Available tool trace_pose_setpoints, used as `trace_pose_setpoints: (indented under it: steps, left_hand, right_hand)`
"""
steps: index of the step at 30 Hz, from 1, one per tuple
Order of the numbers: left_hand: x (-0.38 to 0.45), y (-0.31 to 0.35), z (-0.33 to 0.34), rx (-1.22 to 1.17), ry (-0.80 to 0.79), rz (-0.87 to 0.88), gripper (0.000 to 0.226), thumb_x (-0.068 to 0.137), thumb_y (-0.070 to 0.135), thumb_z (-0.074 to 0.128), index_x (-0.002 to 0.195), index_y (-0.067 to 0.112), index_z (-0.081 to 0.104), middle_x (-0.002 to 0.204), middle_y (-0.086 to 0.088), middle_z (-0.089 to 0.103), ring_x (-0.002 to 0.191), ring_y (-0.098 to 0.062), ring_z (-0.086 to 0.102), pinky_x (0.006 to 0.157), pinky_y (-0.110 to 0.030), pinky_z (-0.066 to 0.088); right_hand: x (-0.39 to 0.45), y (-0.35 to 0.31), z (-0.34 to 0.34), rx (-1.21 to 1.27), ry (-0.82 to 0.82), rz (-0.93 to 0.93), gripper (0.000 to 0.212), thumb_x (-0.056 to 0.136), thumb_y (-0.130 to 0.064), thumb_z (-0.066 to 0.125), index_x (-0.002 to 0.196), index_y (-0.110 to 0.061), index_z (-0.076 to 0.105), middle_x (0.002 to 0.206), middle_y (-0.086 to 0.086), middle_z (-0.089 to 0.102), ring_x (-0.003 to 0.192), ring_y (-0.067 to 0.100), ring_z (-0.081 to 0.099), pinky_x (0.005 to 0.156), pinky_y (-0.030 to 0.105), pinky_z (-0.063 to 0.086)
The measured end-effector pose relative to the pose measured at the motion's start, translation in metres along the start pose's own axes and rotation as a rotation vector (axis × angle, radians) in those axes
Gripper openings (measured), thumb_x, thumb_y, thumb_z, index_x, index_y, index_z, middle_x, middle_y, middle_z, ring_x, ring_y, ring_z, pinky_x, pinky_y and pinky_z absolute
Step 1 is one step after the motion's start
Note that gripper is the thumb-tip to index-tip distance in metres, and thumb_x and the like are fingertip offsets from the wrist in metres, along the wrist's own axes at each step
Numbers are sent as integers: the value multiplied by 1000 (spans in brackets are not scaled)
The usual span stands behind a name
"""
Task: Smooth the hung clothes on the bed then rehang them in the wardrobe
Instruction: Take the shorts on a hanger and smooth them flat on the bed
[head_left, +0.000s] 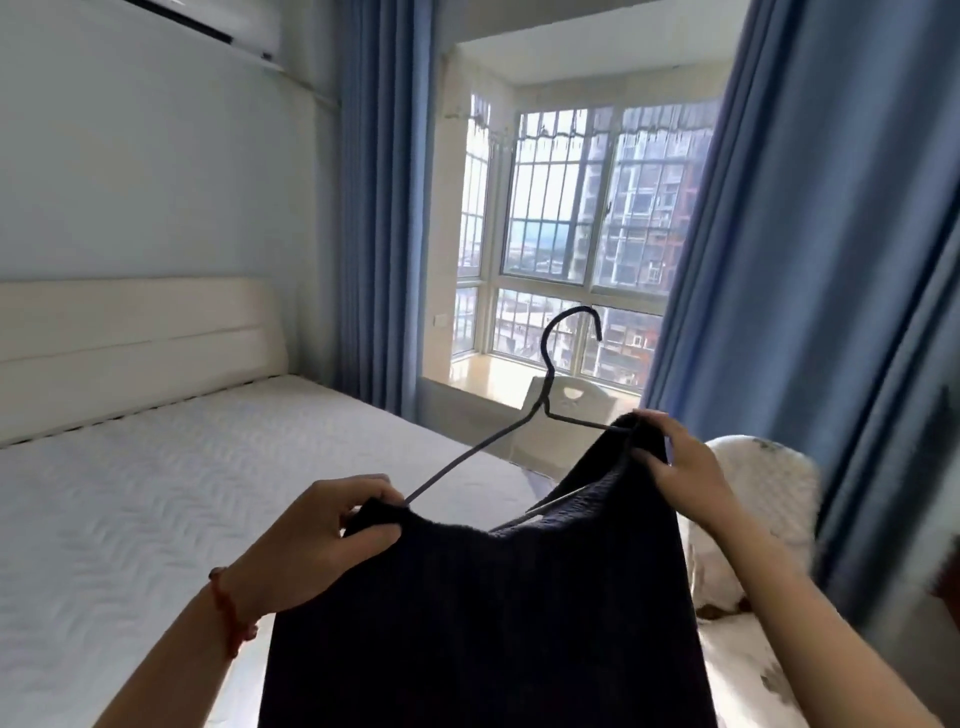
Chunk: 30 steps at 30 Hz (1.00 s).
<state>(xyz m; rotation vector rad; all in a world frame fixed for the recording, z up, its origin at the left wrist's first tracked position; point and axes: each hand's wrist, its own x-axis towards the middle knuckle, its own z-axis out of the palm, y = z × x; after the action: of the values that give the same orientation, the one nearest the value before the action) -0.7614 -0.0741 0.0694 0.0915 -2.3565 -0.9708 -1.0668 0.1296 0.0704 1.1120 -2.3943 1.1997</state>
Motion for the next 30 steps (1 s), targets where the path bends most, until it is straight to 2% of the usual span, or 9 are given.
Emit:
trace_pose_setpoints:
  steps: [5, 9, 13, 16, 18, 20, 22, 26, 30]
  left_hand:
    - [60, -18, 53, 53, -56, -43, 34, 82, 3, 62, 73, 36, 63, 89, 15, 64, 86, -2, 60, 72, -6, 44]
    - [100, -43, 79, 65, -44, -81, 22, 73, 23, 58, 86, 41, 60, 91, 16, 64, 88, -4, 61, 76, -8, 45]
    - [139, -74, 103, 100, 9, -39, 19, 69, 41, 55, 87, 36, 59, 102, 16, 58, 98, -2, 58, 80, -5, 44]
    - [169, -110, 121, 163, 63, -46, 15, 71, 43, 51, 84, 42, 58, 101, 16, 57, 94, 1, 58, 78, -3, 42]
    - [189, -138, 136, 238, 126, -80, 17, 73, 47, 49, 88, 45, 57, 100, 20, 57, 91, 2, 58, 74, -9, 45]
    - [213, -168, 151, 304, 241, -146, 21, 76, 46, 58, 97, 43, 58, 95, 25, 60, 86, 0, 59, 71, -17, 46]
    - [242, -199, 165, 332, 350, -256, 25, 78, 34, 68, 101, 33, 61, 89, 21, 63, 80, -7, 61, 66, -21, 44]
    - [314, -260, 184, 282, 423, -375, 11, 78, 30, 69, 82, 20, 66, 77, 6, 68, 74, -15, 63, 63, -21, 42]
    - [384, -309, 197, 255, 510, -444, 19, 79, 31, 68, 73, 13, 63, 67, 0, 63, 65, -16, 57, 56, -22, 39]
  right_hand:
    - [26, 71, -25, -26, 61, -40, 22, 82, -5, 64, 103, -11, 64, 104, 5, 64, 100, 22, 58, 88, 20, 35]
    - [46, 111, -22, -31, 142, -29, 15, 82, -6, 64, 97, -7, 65, 97, 7, 66, 88, 14, 54, 77, 12, 31]
    - [73, 143, -5, -9, 201, 17, 12, 82, -7, 64, 93, -7, 66, 91, 5, 65, 85, 15, 54, 78, 18, 33]
    - [102, 167, 17, -1, 235, 55, 12, 80, -5, 65, 92, -6, 66, 89, 3, 62, 85, 16, 53, 81, 23, 35]
    - [128, 182, 35, 5, 233, 73, 11, 80, -5, 65, 91, -6, 65, 89, 0, 59, 87, 17, 53, 82, 22, 34]
    - [158, 197, 52, 29, 215, 91, 10, 81, -6, 65, 91, -7, 65, 88, -4, 57, 88, 15, 52, 81, 19, 33]
    - [191, 216, 71, 38, 198, 112, 10, 81, -7, 65, 90, -8, 65, 89, -4, 57, 89, 16, 53, 81, 19, 34]
    - [272, 248, 107, 36, 159, 144, 13, 80, -6, 66, 93, -6, 66, 93, 5, 64, 90, 18, 55, 80, 20, 34]
    - [346, 277, 140, -2, 144, 146, 16, 81, -4, 64, 97, -4, 66, 99, 11, 66, 95, 26, 59, 85, 28, 41]
